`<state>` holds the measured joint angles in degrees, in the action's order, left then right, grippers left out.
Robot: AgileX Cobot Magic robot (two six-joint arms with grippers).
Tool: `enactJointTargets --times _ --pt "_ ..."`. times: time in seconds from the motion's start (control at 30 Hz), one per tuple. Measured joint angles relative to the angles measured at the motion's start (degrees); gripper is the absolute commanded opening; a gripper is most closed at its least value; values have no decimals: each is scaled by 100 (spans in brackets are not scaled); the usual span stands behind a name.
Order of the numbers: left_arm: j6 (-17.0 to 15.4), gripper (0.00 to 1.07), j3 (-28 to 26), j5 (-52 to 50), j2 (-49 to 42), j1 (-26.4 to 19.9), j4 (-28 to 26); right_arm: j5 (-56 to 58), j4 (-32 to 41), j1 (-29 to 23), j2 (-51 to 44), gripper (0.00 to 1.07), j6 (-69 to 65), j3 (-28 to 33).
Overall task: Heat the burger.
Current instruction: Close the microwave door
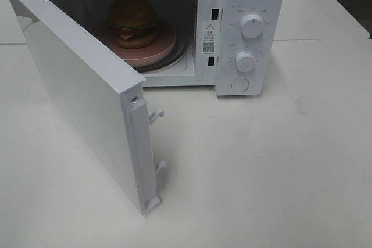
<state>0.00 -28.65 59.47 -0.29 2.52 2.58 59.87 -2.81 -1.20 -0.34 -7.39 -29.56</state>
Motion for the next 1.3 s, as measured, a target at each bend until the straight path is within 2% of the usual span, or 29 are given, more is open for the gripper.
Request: enactJointTargets --times 0.37,0.53,0.6,0.63,0.67,0.7,0.73,0.77,0.8,0.83,0.87,0.9,0.93,0.97,1.07,1.17,1.27,1.3 --pt "0 100 0 0 0 0 0 0 0 0 0 74 0 0" --pt "0 95 -166 -69 229 0 -17 0 0 0 0 74 0 0" --pt "0 83 -332 -321 493 0 -11 0 0 0 0 74 0 0" --pt "0 83 -332 -321 493 0 -11 0 0 0 0 74 0 0" --pt "0 71 -355 -527 665 0 11 0 0 0 0 74 0 0" --pt "0 63 -355 -613 768 0 17 0 0 0 0 74 0 0" --pt "0 63 -355 -613 768 0 17 0 0 0 0 74 0 0" --pt "0 48 -355 -796 951 0 34 0 0 0 0 74 0 0" --pt "0 48 -355 -796 951 0 34 0 0 0 0 74 0 0" --pt "0 32 -355 -957 1169 0 46 0 0 0 0 74 0 0" --pt "0 24 -355 -1037 1283 0 52 0 0 0 0 74 0 0" --pt "0 24 -355 -1037 1283 0 52 0 0 0 0 74 0 0" --pt "0 9 -327 -1278 1473 0 52 0 0 0 0 74 0 0" --pt "0 0 -241 -1599 1644 0 52 0 0 0 0 74 0 0" --pt "0 0 -189 -1748 1736 0 52 0 0 0 0 74 0 0" --pt "0 0 350 -2934 2028 0 46 0 0 0 0 74 0 0" --pt "0 0 487 -3237 2086 0 23 0 0 0 0 74 0 0" --pt "0 0 733 -3827 2212 0 -11 0 0 0 0 74 0 0"
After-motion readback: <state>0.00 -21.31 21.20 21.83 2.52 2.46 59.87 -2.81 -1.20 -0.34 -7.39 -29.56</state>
